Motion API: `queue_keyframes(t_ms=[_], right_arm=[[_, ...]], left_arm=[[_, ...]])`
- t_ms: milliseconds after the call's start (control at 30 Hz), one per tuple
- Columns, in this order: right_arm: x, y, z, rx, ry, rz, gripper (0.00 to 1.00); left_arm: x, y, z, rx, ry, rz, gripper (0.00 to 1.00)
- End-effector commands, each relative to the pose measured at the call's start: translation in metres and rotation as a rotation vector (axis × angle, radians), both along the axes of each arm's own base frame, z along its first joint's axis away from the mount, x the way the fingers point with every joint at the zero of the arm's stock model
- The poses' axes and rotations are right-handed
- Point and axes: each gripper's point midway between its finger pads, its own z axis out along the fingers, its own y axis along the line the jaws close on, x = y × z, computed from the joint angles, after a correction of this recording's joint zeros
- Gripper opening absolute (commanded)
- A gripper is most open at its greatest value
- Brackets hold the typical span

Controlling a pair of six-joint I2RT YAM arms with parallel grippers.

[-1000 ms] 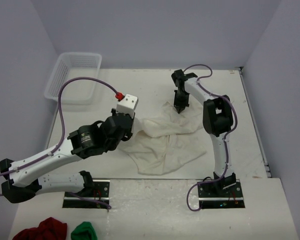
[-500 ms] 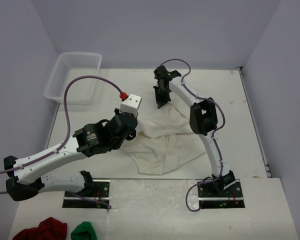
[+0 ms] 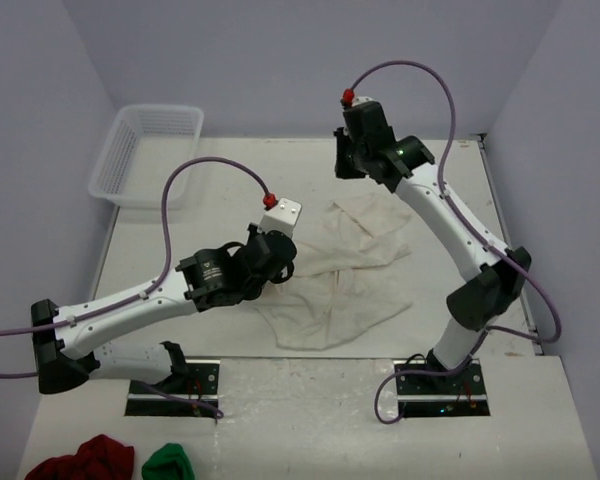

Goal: Fold and stack the t-shirts
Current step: Flatten out the tshirt

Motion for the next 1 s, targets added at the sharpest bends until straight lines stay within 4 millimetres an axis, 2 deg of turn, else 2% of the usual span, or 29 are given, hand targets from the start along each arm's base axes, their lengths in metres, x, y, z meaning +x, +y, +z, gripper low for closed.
queue_keyframes(t_ms=[0,33,67,100,133,200,233,267,433,533,600,800,967], right_arm=[[-0.035,-0.055,-0.066,-0.209,0.167,-0.156,0.19],[-0.04,-0.063,-0.076,-0.216,0.178,-0.198,0.42],[-0.053,-0.083,-0.097,-0.249,0.231,-0.243,0.47],[-0.058,-0.096,-0.108,-0.256,0.268,-0.288,0.5],[-0.059,-0.112,-0.119,-0.209,0.32,-0.35,0.57],[-0.075,-0.133,-0.147,-0.191,0.414,-0.416,0.59],[-0.076,-0.136,-0.153,-0.151,0.439,-0.44,0.59],[-0.083,-0.151,-0.165,-0.152,0.477,-0.488,0.59],[-0.094,-0.172,-0.195,-0.157,0.555,-0.557,0.61],[-0.096,-0.175,-0.21,-0.123,0.611,-0.563,0.63],[-0.096,-0.17,-0.214,-0.09,0.63,-0.543,0.63],[-0.084,-0.161,-0.232,-0.003,0.673,-0.541,0.66],[-0.074,-0.166,-0.241,0.031,0.697,-0.577,0.66]], left_arm=[[0.003,-0.013,-0.003,-0.061,0.003,-0.008,0.0],[0.002,-0.015,-0.003,-0.072,-0.001,-0.017,0.0],[0.001,-0.016,-0.005,-0.077,0.003,-0.025,0.0],[0.001,-0.017,-0.005,-0.076,0.005,-0.026,0.0],[0.001,-0.017,-0.005,-0.077,0.006,-0.029,0.0],[0.0,-0.017,-0.004,-0.075,0.01,-0.036,0.0],[-0.001,-0.016,-0.002,-0.084,0.007,-0.04,0.0],[-0.002,-0.015,-0.001,-0.082,0.006,-0.045,0.0],[-0.004,-0.011,0.004,-0.088,-0.005,-0.056,0.0],[-0.006,-0.011,0.006,-0.1,-0.003,-0.066,0.0],[-0.007,-0.011,0.008,-0.109,-0.003,-0.071,0.0],[-0.008,-0.008,0.014,-0.115,-0.012,-0.073,0.0],[-0.01,-0.006,0.023,-0.132,-0.015,-0.079,0.0]])
